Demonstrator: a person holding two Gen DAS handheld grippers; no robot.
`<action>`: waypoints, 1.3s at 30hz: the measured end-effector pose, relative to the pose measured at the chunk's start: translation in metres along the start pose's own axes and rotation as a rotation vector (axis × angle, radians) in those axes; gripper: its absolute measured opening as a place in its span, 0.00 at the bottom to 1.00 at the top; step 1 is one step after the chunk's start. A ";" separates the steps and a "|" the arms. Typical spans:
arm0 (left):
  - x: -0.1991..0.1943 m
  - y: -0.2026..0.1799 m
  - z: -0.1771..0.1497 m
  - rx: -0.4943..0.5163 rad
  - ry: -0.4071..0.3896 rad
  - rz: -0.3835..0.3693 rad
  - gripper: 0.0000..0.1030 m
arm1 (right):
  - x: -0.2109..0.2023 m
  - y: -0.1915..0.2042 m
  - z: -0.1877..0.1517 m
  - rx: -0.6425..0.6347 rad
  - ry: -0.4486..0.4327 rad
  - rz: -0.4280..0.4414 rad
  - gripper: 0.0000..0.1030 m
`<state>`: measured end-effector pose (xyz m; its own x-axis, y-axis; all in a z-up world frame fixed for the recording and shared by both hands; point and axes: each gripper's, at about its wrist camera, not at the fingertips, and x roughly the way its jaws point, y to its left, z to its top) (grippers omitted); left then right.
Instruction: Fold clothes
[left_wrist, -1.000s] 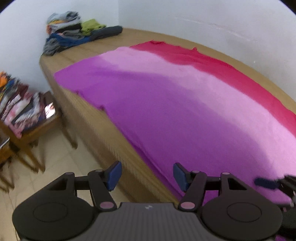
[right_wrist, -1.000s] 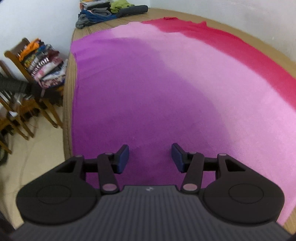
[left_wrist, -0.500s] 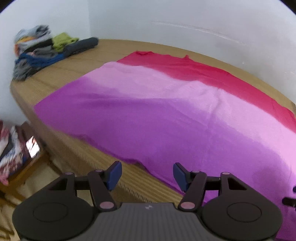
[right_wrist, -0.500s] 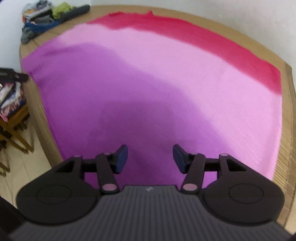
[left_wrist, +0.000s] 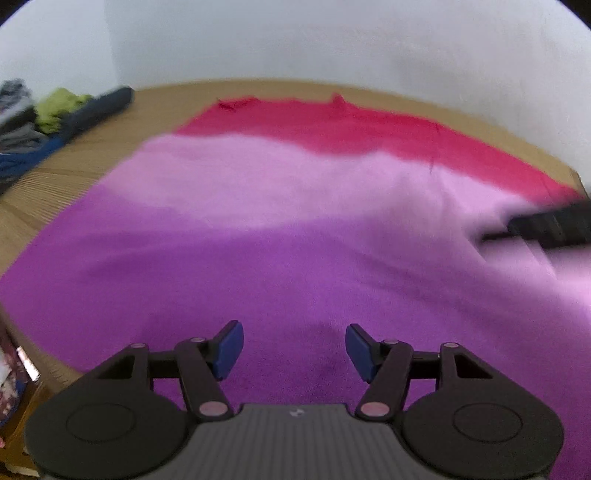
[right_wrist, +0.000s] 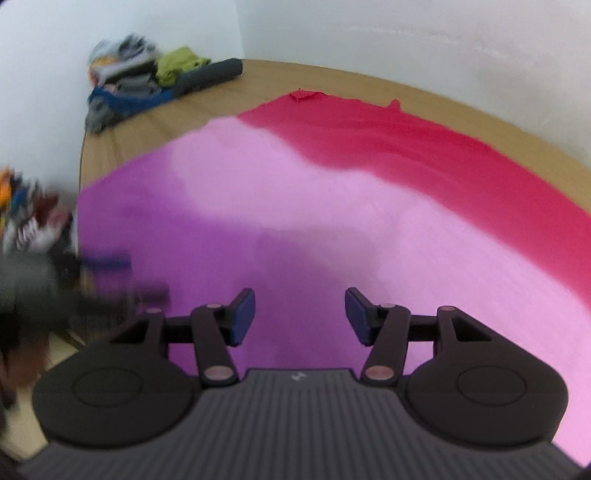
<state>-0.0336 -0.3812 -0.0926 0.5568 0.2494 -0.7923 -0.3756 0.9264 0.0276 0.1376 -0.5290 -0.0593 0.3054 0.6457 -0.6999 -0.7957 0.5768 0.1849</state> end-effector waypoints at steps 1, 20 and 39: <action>0.003 0.002 -0.002 0.001 0.005 -0.014 0.64 | 0.018 0.000 0.014 0.015 0.004 0.034 0.55; -0.005 0.017 -0.017 0.041 0.018 -0.101 0.69 | 0.246 -0.006 0.170 -0.210 0.057 -0.031 0.71; 0.037 0.167 0.028 -0.232 0.002 0.153 0.77 | 0.165 0.040 0.093 -0.373 0.206 0.244 0.71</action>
<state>-0.0552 -0.2092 -0.0999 0.4790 0.3806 -0.7910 -0.6150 0.7885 0.0070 0.2047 -0.3525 -0.1032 0.0066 0.6053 -0.7959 -0.9758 0.1777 0.1271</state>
